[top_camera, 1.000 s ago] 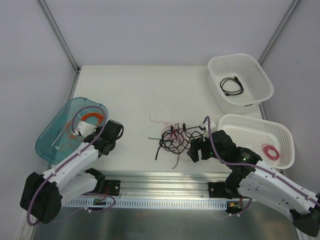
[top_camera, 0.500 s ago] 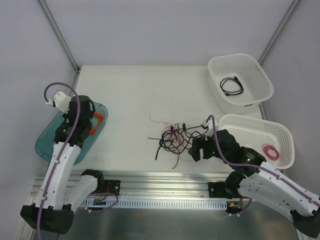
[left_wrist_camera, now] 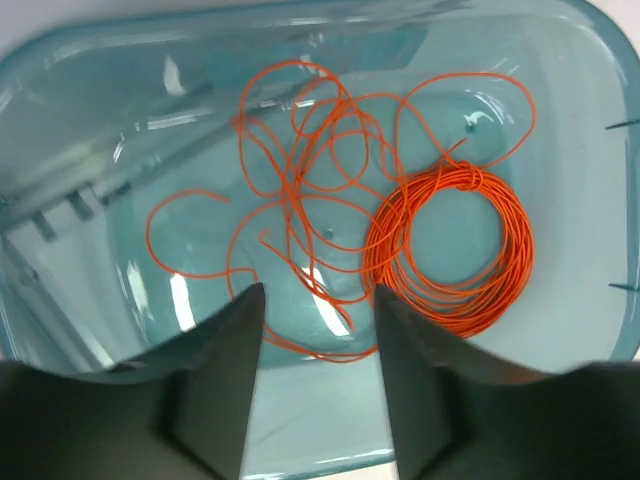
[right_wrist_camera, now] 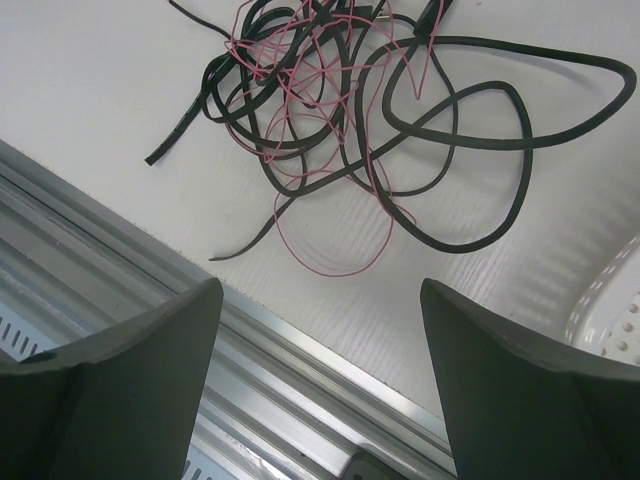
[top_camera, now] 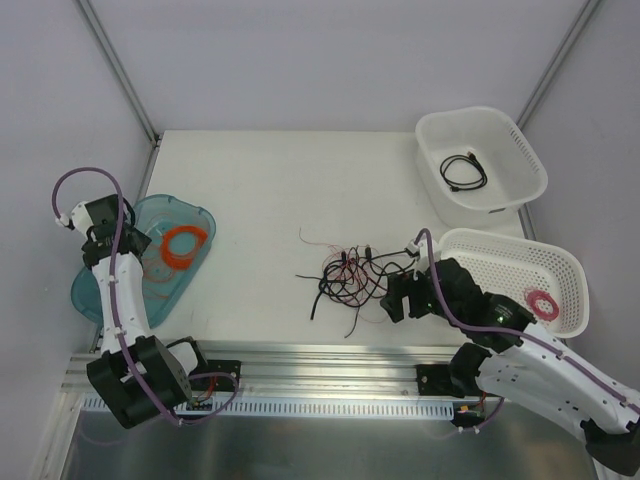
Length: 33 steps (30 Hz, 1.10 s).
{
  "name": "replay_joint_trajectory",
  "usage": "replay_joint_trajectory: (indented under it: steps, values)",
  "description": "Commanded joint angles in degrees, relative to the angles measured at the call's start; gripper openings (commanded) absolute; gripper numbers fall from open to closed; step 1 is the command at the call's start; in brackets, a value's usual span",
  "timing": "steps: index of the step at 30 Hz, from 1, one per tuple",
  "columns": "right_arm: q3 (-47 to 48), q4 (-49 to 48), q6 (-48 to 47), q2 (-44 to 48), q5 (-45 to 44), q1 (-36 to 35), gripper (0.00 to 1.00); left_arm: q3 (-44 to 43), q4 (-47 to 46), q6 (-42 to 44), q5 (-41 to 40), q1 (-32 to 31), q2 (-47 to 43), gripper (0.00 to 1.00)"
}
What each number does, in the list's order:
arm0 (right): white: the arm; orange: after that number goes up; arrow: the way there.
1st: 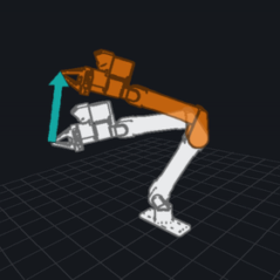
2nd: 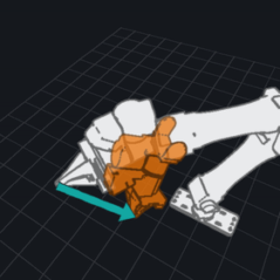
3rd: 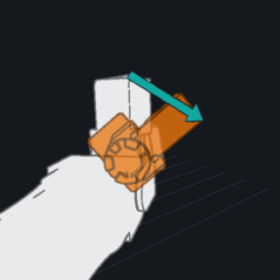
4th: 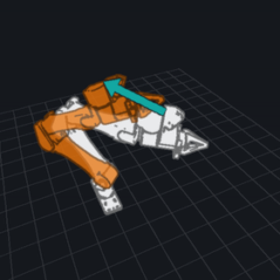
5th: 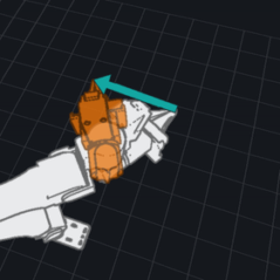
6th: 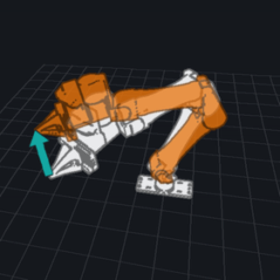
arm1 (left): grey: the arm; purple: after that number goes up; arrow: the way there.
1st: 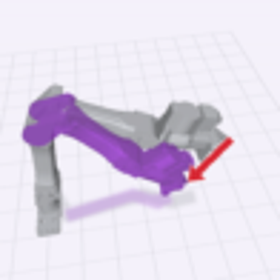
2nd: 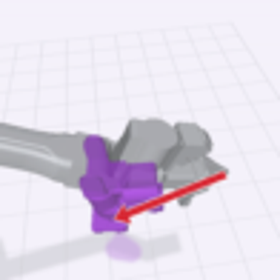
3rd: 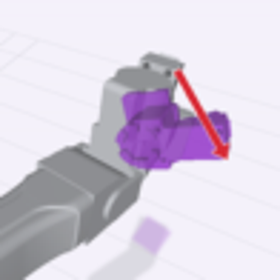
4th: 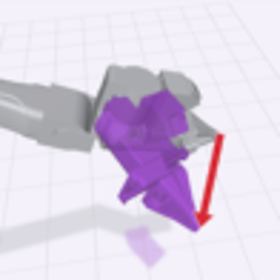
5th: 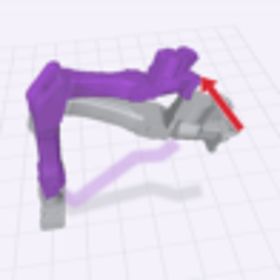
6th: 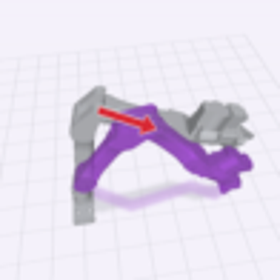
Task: Untangle the cables
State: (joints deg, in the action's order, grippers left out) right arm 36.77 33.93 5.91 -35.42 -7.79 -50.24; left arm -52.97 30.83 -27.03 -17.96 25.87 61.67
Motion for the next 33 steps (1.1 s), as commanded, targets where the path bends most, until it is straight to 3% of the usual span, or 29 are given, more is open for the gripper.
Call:
replay_joint_trajectory:
  steps: [1,3,4,10,14,20,24,30,33]
  values:
    - [3.39,1.13,0.68,-0.88,-2.48,-0.3,0.85,1.55,-2.52,-0.93,3.36,2.26,-0.93,0.53]
    - [3.74,1.4,0.59,-2.28,-3.02,-0.3,0.85,2.61,-3.49,0.04,5.99,2.26,-3.47,0.94]
    - [4.0,1.4,0.77,-2.89,-3.37,-0.3,0.84,2.61,-3.5,0.91,8.18,2.17,-4.27,0.99]
    - [7.25,1.05,1.04,-10.53,-5.74,-0.21,0.84,2.35,-3.67,5.04,15.83,-2.04,-11.3,0.99]
    - [10.33,1.14,-0.19,-16.51,-7.76,1.1,0.81,2.78,-4.9,12.34,21.46,-16.06,-12.98,0.99]
    - [13.41,-4.38,-3.53,-25.2,-2.85,7.77,0.77,7.77,-9.9,16.21,34.79,-29.0,-13.77,0.99]
    - [14.73,-8.17,-5.64,-31.45,-0.91,10.77,0.73,12.01,-14.83,18.41,36.59,-36.3,-12.19,0.99]
    - [17.72,-13.27,-7.49,-42.97,0.06,12.27,0.65,13.33,-15.8,17.62,40.37,-37.21,-11.31,0.99]
    - [19.12,-15.21,-7.76,-47.79,-1.08,12.27,0.52,14.12,-15.98,17.88,38.88,-37.38,-12.01,0.99]
